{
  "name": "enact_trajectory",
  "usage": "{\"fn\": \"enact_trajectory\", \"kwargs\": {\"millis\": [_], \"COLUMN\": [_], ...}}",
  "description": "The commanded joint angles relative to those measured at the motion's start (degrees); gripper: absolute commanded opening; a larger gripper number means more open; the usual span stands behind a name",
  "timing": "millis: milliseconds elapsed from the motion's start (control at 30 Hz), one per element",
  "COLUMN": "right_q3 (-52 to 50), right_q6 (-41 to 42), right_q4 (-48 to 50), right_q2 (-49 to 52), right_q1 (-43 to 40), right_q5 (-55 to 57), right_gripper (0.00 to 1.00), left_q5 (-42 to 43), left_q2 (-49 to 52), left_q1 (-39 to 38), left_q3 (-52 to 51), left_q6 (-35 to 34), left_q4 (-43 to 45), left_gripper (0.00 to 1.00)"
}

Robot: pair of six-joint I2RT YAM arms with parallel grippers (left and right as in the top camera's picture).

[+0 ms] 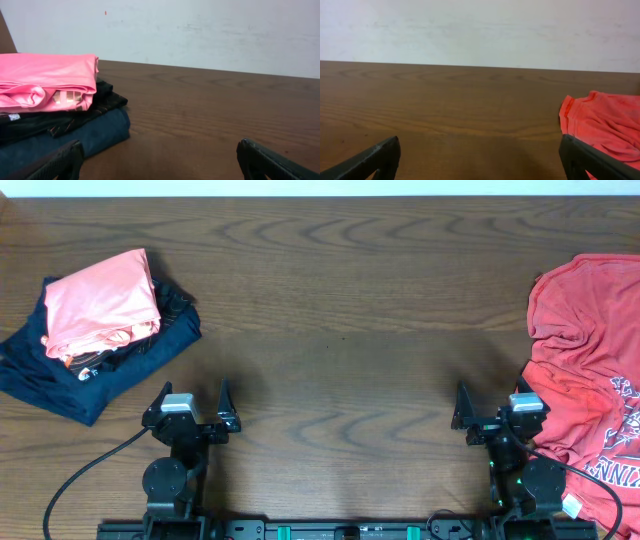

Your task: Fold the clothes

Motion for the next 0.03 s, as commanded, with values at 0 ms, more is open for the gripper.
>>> {"fn": "enact_trajectory", "kwargs": {"millis": [0], "right_q3": [-0.1], "right_q6": [-0.7], "right_q4": [-0.1], "right_q2": [-0.3], "right_q1": [0.6], "right_q5": [-0.5], "right_gripper": [0.99], "left_q5": [-1.9], "left_q2": [-0.2], "left_q1": [-0.2], "left_q3": [-0.9], "left_q6": [1.0], "left_q4": [-2.5], "left_gripper": [0.98]}}
